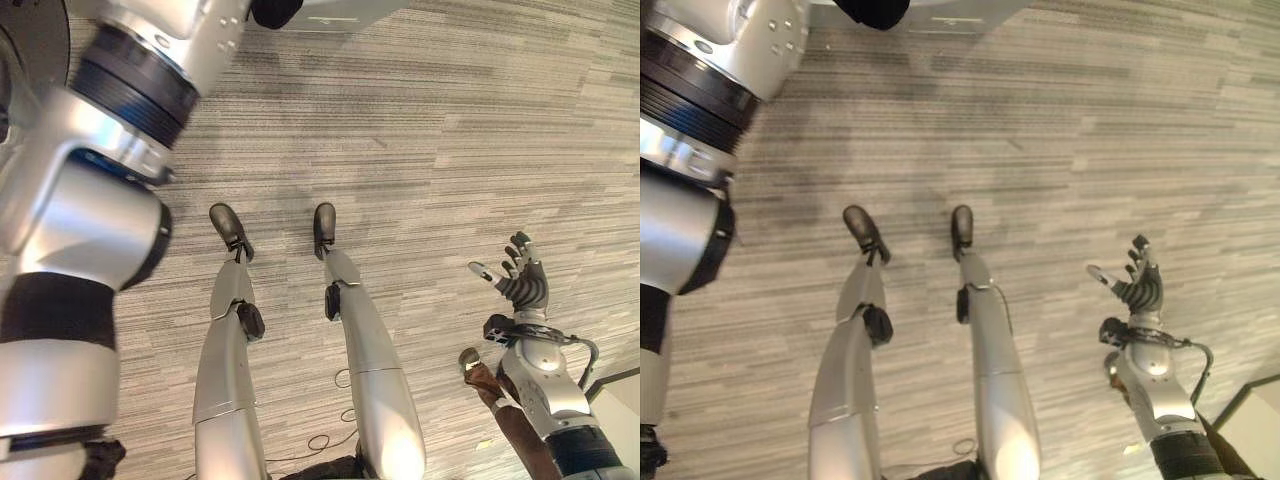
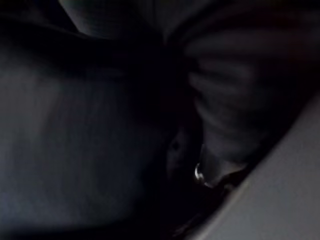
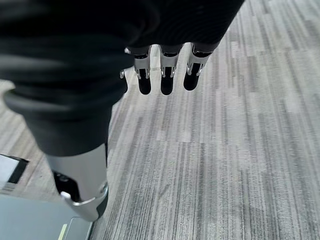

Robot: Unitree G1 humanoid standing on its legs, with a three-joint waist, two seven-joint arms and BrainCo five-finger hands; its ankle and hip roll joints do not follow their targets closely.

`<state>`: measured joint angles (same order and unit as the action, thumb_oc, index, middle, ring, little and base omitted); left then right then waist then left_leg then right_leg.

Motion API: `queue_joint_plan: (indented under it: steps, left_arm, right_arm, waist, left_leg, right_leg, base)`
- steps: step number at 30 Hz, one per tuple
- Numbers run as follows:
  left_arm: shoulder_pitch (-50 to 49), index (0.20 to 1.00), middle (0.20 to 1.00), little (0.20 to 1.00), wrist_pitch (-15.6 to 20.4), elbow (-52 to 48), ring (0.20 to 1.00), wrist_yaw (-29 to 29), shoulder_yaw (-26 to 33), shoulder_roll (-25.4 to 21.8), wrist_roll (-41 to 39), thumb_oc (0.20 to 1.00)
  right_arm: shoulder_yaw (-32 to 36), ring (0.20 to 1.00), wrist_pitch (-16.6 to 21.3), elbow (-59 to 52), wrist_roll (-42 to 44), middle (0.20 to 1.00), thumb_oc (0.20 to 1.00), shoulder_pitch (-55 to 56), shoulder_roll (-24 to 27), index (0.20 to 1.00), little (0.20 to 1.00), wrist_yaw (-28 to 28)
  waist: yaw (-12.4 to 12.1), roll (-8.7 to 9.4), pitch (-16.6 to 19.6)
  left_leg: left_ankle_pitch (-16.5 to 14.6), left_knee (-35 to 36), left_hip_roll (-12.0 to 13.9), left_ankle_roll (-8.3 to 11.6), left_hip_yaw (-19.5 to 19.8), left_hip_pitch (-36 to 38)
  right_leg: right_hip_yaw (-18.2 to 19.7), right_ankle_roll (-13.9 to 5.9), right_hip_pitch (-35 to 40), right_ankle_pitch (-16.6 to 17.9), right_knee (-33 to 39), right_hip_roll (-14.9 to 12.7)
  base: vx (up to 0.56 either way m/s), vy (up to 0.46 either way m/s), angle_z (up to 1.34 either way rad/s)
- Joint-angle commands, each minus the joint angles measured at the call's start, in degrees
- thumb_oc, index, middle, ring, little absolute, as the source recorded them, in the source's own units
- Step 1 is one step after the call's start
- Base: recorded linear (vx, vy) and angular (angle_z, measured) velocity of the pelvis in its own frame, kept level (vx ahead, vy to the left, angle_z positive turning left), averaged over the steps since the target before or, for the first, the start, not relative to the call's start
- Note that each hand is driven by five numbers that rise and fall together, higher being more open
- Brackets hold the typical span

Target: Grab the laundry basket,head to the washer,open it,put in the laundry and shut it.

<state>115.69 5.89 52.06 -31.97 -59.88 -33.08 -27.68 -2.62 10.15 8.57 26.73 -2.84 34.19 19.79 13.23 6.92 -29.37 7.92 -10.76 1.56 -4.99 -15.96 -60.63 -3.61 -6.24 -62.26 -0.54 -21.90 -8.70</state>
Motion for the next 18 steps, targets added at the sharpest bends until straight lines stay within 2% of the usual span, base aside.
queue_joint_plan:
  steps: [1, 3, 4, 7, 9, 12, 13, 14, 15, 16, 17, 18]
  left_arm:
    - [16.20, 1.000, 1.000, 1.000, -5.77, 4.75, 1.000, 2.63, -10.06, 8.16, 38.78, 1.000]
    - [17.50, 1.000, 1.000, 1.000, -9.52, 10.17, 1.000, 8.33, -14.92, 8.20, 46.14, 1.000]
    - [17.66, 1.000, 1.000, 1.000, -9.78, 10.11, 1.000, 9.62, -15.02, 7.70, 47.56, 1.000]
    - [17.12, 1.000, 1.000, 1.000, -11.20, 9.21, 1.000, 7.34, -16.36, 6.73, 56.22, 1.000]
    - [16.75, 1.000, 1.000, 1.000, -11.85, 9.30, 1.000, 6.75, -16.67, 6.66, 57.85, 1.000]
    - [14.56, 1.000, 1.000, 1.000, -12.69, 8.41, 1.000, 6.22, -13.75, 7.92, 58.20, 1.000]
    - [11.57, 1.000, 1.000, 1.000, -12.26, 7.26, 1.000, 5.95, -7.73, 8.97, 53.43, 1.000]
    - [11.36, 1.000, 1.000, 1.000, -12.34, 7.07, 1.000, 5.98, -7.48, 8.91, 53.42, 1.000]
    - [7.87, 1.000, 1.000, 1.000, -9.97, 4.16, 1.000, 5.31, 1.31, 10.20, 43.03, 1.000]
    - [7.65, 1.000, 1.000, 1.000, -10.00, 3.99, 1.000, 5.31, 1.57, 10.18, 42.88, 1.000]
    - [4.03, 1.000, 1.000, 1.000, -6.00, 2.38, 1.000, 7.03, 7.30, 12.04, 29.65, 1.000]
    - [3.12, 1.000, 1.000, 1.000, -4.63, 1.76, 1.000, 7.29, 8.37, 12.47, 25.48, 1.000]
  right_arm:
    - [2.97, 1.000, 4.30, 0.24, 0.99, 1.000, 1.000, 1.19, 6.77, 1.000, 1.000, -1.61]
    - [3.43, 1.000, 4.10, -2.57, 0.99, 1.000, 1.000, -1.84, 7.30, 1.000, 1.000, 0.09]
    - [3.81, 1.000, 3.30, -4.44, -0.07, 1.000, 1.000, -1.05, 7.18, 1.000, 1.000, 0.32]
    - [2.41, 1.000, 2.90, -5.81, -2.01, 1.000, 1.000, 0.85, 6.67, 1.000, 1.000, 0.26]
    - [1.76, 1.000, 3.22, -6.29, -2.40, 1.000, 1.000, 0.93, 6.89, 1.000, 1.000, 0.16]
    - [0.42, 1.000, 3.63, -7.03, -2.72, 1.000, 1.000, 1.70, 7.47, 1.000, 1.000, -0.18]
    - [-0.33, 1.000, 2.99, -7.21, -3.02, 1.000, 1.000, 1.94, 7.17, 1.000, 1.000, -0.30]
    - [-0.23, 1.000, 2.98, -7.25, -3.04, 1.000, 1.000, 2.20, 7.33, 1.000, 1.000, -0.29]
    - [-0.40, 1.000, 1.99, -7.06, -3.08, 1.000, 1.000, 3.30, 6.80, 1.000, 1.000, -0.50]
    - [-0.20, 1.000, 1.97, -7.14, -3.05, 1.000, 1.000, 3.68, 6.99, 1.000, 1.000, -0.53]
    - [-1.10, 1.000, 0.45, -6.07, -2.06, 1.000, 1.000, 4.89, 6.30, 1.000, 1.000, -1.62]
    - [-1.81, 1.000, -0.29, -5.75, -1.71, 1.000, 1.000, 5.42, 6.37, 1.000, 1.000, -2.33]
  waist:
    - [2.55, -4.48, 1.45]
    - [2.24, -4.99, 0.72]
    - [2.04, -5.15, 0.46]
    - [1.82, -5.35, -0.04]
    - [1.91, -5.30, -0.10]
    - [1.74, -5.13, -0.02]
    - [1.38, -4.88, -0.07]
    - [1.36, -5.08, 0.04]
    - [0.90, -4.70, -0.02]
    - [0.86, -4.98, 0.12]
    - [0.25, -4.96, 0.08]
    - [0.04, -5.09, 0.21]
  left_leg:
    - [-12.98, -2.63, 1.21, 1.91, 3.32, 4.71]
    - [-12.62, -2.40, 1.38, 1.98, 3.51, 4.90]
    - [-12.49, -2.34, 1.32, 2.03, 3.64, 5.01]
    - [-11.94, -2.35, 1.29, 2.23, 4.48, 5.28]
    - [-11.93, -2.30, 1.35, 2.21, 4.48, 5.34]
    - [-12.09, -2.82, 1.57, 2.13, 4.72, 5.49]
    - [-11.99, -2.80, 1.48, 2.22, 5.01, 5.86]
    - [-11.99, -2.74, 1.47, 2.23, 5.04, 5.94]
    - [-11.54, -2.51, 1.20, 2.44, 5.35, 6.27]
    - [-11.51, -2.42, 1.20, 2.46, 5.41, 6.34]
    - [-10.93, -2.26, 0.87, 2.64, 5.83, 6.53]
    - [-10.65, -2.08, 0.78, 2.80, 6.04, 6.73]
  right_leg:
    - [-0.30, -1.74, 8.33, -7.51, -2.58, 1.18]
    - [-0.24, -1.57, 8.71, -7.63, -2.22, 1.56]
    - [-0.14, -1.54, 8.91, -7.70, -2.13, 1.76]
    - [0.59, -1.25, 8.82, -7.81, -2.51, 2.50]
    - [0.78, -1.06, 8.77, -7.95, -2.63, 2.64]
    - [0.53, -0.41, 9.15, -8.55, -2.89, 2.78]
    - [0.35, -0.18, 9.51, -8.88, -3.00, 2.81]
    - [0.32, -0.17, 9.59, -8.89, -2.97, 2.81]
    - [-0.06, -0.06, 10.23, -9.04, -2.65, 2.72]
    - [-0.13, -0.06, 10.34, -9.02, -2.55, 2.73]
    - [-0.43, 0.11, 10.50, -8.98, -2.48, 2.96]
    - [-0.61, 0.26, 10.74, -9.02, -2.24, 3.09]
  base:
    - [-0.01, -0.001, -0.05]
    - [-0.02, -0.040, -0.19]
    - [-0.03, -0.059, -0.20]
    - [-0.01, -0.015, -0.05]
    - [0.00, 0.000, 0.00]
    - [-0.02, -0.028, -0.01]
    - [-0.02, -0.039, -0.01]
    - [-0.03, -0.060, -0.01]
    - [-0.02, -0.034, 0.00]
    - [-0.04, -0.076, 0.02]
    - [-0.03, -0.057, 0.03]
    - [-0.03, -0.058, 0.04]
